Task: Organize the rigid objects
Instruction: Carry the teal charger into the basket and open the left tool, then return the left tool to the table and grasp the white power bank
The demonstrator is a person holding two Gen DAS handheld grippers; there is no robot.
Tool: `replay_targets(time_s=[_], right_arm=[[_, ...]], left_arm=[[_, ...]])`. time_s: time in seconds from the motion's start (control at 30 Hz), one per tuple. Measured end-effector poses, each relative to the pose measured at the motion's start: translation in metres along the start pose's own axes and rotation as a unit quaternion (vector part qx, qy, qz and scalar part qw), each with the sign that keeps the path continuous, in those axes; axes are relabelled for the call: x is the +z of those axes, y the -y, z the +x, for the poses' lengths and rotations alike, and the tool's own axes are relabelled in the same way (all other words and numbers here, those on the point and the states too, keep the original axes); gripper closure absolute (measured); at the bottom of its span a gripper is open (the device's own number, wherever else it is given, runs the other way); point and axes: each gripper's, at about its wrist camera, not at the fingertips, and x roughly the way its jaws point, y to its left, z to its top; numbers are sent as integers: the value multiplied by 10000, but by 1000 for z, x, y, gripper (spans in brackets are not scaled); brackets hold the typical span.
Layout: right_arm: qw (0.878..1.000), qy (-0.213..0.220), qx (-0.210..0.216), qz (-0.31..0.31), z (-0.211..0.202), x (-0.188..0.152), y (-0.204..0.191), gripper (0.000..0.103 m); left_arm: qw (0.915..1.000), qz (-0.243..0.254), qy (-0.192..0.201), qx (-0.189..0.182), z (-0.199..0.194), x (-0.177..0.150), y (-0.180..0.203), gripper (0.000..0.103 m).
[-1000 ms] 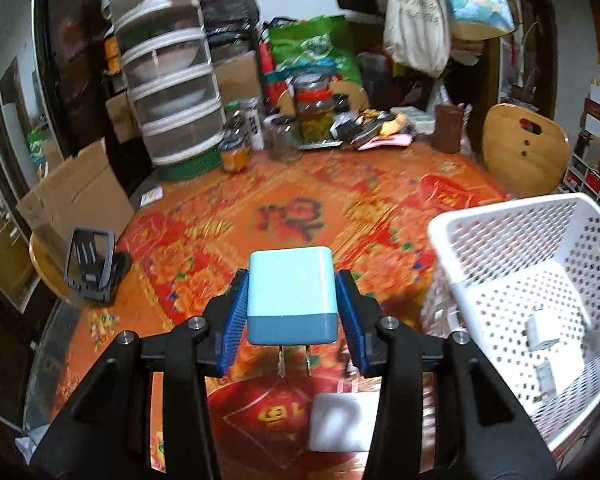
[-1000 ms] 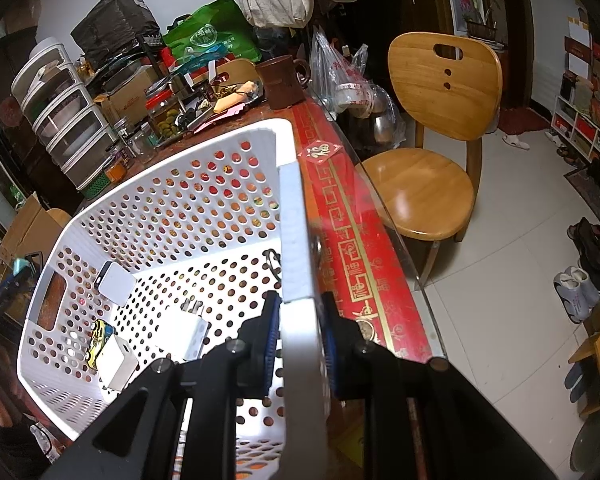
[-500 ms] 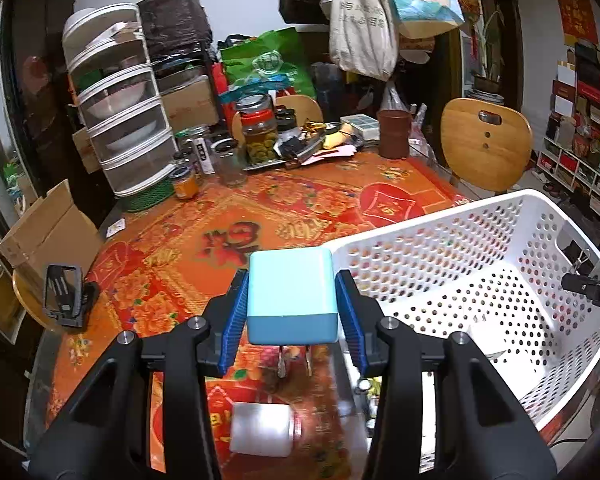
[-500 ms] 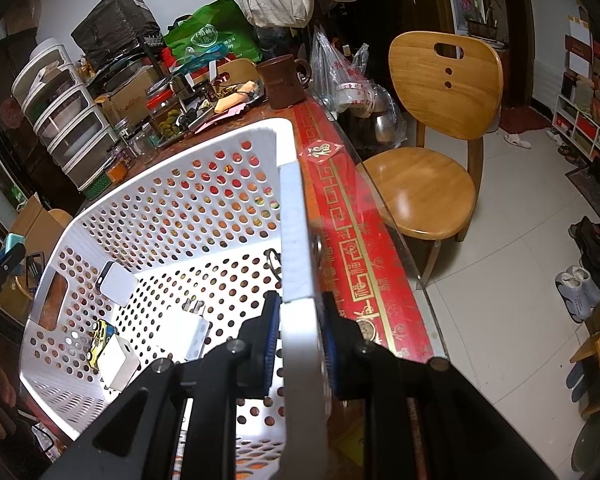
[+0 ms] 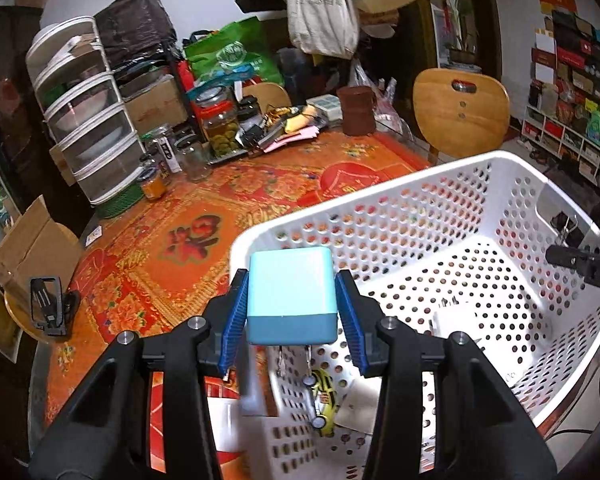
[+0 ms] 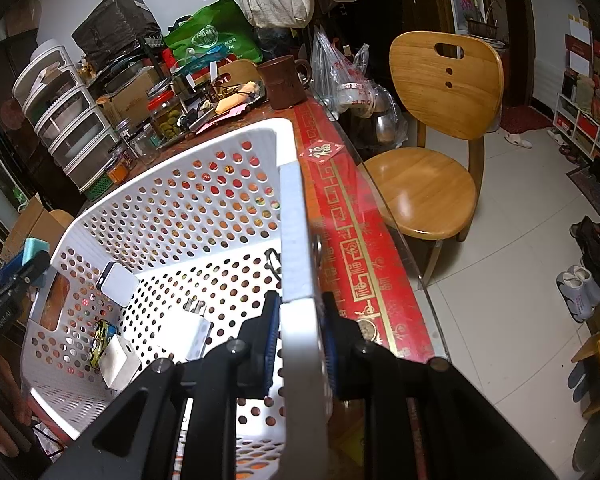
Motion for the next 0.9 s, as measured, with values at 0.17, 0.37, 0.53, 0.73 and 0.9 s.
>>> replay_targets(time_s=[0.17,0.37,0.53,0.73,0.9], right_arm=[[10000,2,2,4,0,0,0,84],[10000,1,1,7,0,0,0,84],[10000,1,1,11,0,0,0,84],[10000,-1,0,8,0,0,0,83],[10000,-5,-5,4,-1,1,0,83]], left_arm=[[9998,128,-113,-68,8,-1,14,62],[9996,194,-163,-142,10,-2,22,62],[9995,217,-193,-158,10,-3,23,62],[9993,317,-23,-184,2,-4,25,25],[9987,447,257,-44,-12,-7,25,2]])
